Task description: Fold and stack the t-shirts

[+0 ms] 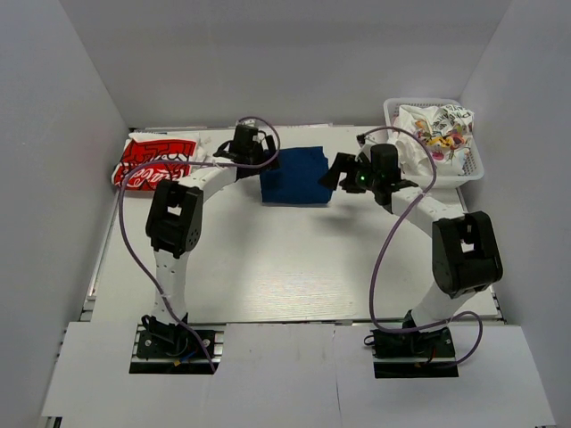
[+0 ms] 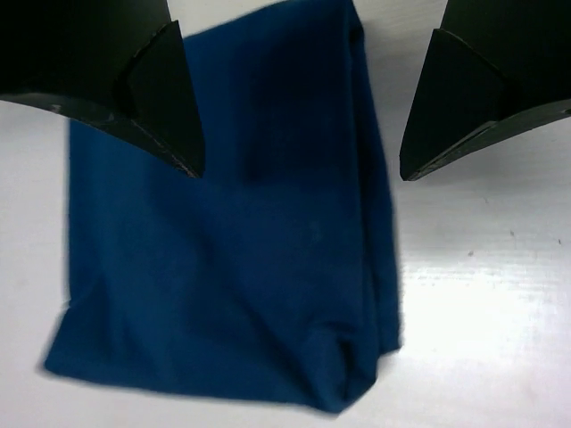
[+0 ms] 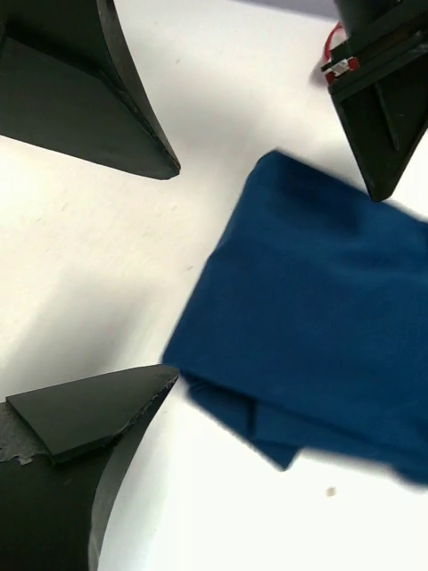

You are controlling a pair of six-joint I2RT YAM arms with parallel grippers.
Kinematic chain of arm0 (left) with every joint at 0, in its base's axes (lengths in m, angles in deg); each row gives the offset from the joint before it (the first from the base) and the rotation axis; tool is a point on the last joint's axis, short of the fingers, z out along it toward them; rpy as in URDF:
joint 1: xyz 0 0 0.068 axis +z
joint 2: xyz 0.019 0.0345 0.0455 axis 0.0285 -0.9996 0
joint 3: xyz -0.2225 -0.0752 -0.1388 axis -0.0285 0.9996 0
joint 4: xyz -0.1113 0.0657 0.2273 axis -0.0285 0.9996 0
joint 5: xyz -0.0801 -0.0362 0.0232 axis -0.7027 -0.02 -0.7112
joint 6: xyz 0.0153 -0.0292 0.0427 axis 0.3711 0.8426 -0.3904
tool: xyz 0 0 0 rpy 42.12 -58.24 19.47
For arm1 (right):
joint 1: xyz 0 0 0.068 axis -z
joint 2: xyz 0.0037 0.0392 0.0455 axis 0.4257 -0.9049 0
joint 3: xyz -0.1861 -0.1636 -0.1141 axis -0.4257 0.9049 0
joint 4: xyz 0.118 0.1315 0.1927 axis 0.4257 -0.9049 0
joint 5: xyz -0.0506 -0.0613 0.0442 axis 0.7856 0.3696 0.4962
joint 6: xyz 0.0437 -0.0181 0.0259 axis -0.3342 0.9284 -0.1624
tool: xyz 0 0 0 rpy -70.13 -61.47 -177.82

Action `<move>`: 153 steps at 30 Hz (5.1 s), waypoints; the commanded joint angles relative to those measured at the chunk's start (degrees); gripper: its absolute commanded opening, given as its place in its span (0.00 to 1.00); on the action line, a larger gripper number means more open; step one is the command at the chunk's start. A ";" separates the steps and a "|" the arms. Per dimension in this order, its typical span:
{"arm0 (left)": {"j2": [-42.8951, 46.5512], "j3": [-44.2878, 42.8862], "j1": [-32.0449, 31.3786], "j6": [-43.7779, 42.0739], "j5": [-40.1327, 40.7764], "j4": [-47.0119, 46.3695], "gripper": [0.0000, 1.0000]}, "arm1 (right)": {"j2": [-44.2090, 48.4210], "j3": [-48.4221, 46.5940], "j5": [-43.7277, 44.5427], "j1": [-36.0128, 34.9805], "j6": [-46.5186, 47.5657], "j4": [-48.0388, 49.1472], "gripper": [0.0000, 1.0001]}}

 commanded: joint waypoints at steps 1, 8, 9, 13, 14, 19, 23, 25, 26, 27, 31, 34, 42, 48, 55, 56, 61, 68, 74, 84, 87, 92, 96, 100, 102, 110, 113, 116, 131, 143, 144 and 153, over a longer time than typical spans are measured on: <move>-2.17 -1.76 -0.21 0.15 1.00 4.74 1.00 | 4.35 1.92 2.19 0.19 2.24 -1.50 0.90; -9.46 -6.33 -0.74 -1.87 -2.86 6.06 0.89 | 6.29 3.25 3.50 0.54 4.69 -4.83 0.90; -11.30 -7.03 -1.26 -2.40 -3.48 6.06 0.84 | 6.29 3.51 3.68 0.54 4.61 -4.84 0.90; -14.91 -10.98 -2.59 -7.48 -4.64 10.00 0.68 | 7.08 4.39 5.70 0.45 5.05 -5.10 0.90; -15.53 -11.95 -3.37 -8.11 -3.84 11.49 0.66 | 7.17 4.22 5.88 0.62 5.14 -5.54 0.90; -16.85 -13.28 -3.99 -10.82 0.38 15.11 0.29 | 8.84 5.79 7.63 0.80 5.49 -5.01 0.90; -16.85 -15.55 -4.52 -15.84 3.36 16.16 0.00 | 10.16 7.38 9.13 0.80 5.75 -4.05 0.90; -15.63 -17.13 -4.52 -21.17 10.62 16.69 0.00 | 11.47 8.51 10.44 0.80 6.89 -3.87 0.90; -15.10 -17.67 -4.52 -22.78 13.45 17.30 0.00 | 11.48 8.87 10.97 0.80 6.90 -3.70 0.90; -13.27 -17.67 -4.52 -24.62 15.91 17.31 0.00 | 11.74 9.22 11.59 0.97 7.24 -3.52 0.90; -5.11 -12.68 -4.52 -34.73 24.45 11.52 0.00 | 12.62 10.98 14.14 0.98 7.69 -1.85 0.90; -0.08 -4.87 -3.38 -40.62 29.20 5.37 0.00 | 13.15 11.77 14.40 0.98 7.69 -1.15 0.90; 11.96 9.02 -0.92 -57.04 37.38 -6.93 0.00 | 13.41 12.13 16.51 0.98 8.48 -1.32 0.90; 18.91 14.84 3.65 -64.44 36.24 -12.13 0.00 | 13.24 11.95 17.91 1.24 8.74 -1.85 0.90; 24.62 13.62 8.66 -67.88 30.71 -11.53 0.00 | 12.19 11.33 18.18 1.15 8.74 -2.38 0.90; 24.63 11.88 8.66 -67.88 29.49 -10.65 0.00 | 11.83 11.07 18.27 1.15 8.83 -2.64 0.90; 25.69 9.93 9.71 -68.67 27.19 -8.18 0.00 | 11.39 10.37 18.71 1.07 9.09 -3.69 0.90; 26.21 6.59 10.25 -68.67 28.07 -5.11 0.00 | 10.60 9.67 16.34 1.24 8.83 -3.78 0.90; 28.14 5.97 12.17 -68.67 26.59 -3.87 0.00 | 9.90 9.58 14.76 1.24 8.22 -3.61 0.90; 23.69 6.33 17.45 -68.06 20.34 -5.54 0.00 | 8.49 8.70 14.31 1.15 8.13 -4.31 0.90; 19.20 1.68 20.08 -68.06 19.72 -3.96 0.00 | 8.49 8.35 15.37 1.33 8.30 -4.75 0.90; 9.71 -3.51 24.47 -67.53 20.51 -4.58 0.00 | 7.88 7.82 15.37 1.07 8.30 -5.28 0.90; 3.91 -8.52 26.59 -66.22 18.32 -2.30 0.00 | 6.65 6.59 13.71 1.15 8.13 -5.72 0.90; 1.27 -9.31 28.17 -65.16 19.54 -3.96 0.00 | 5.33 5.54 13.70 1.07 8.56 -6.42 0.90; 0.47 -9.32 28.70 -64.20 20.33 -3.96 0.00 | 5.06 5.45 13.53 1.15 8.56 -6.33 0.90; -1.82 -10.46 30.98 -58.23 24.81 -2.65 0.23 | 4.19 4.57 13.18 1.07 8.57 -6.95 0.90; -2.53 -13.27 31.60 -56.02 26.74 -0.28 0.99 | 4.01 4.31 12.74 1.15 8.74 -7.21 0.90; -2.53 -15.38 32.13 -53.47 28.77 0.25 0.99 | 4.62 4.30 12.47 1.06 8.74 -7.74 0.90; 17.19 -11.57 28.19 -28.35 3.51 11.96 0.99 | 14.81 10.45 14.14 1.24 4.88 -6.60 0.90; 52.90 45.05 12.71 -4.96 -14.38 -18.72 0.99 | 27.12 26.26 8.43 0.98 -1.18 0.25 0.90; 54.67 47.08 12.71 -4.25 -14.38 -19.25 0.99 | 28.69 27.15 8.60 1.06 -1.45 1.91 0.90; 70.94 58.43 11.30 -4.77 -14.82 -17.06 0.99 | 35.91 34.71 11.67 1.15 -3.12 8.52 0.90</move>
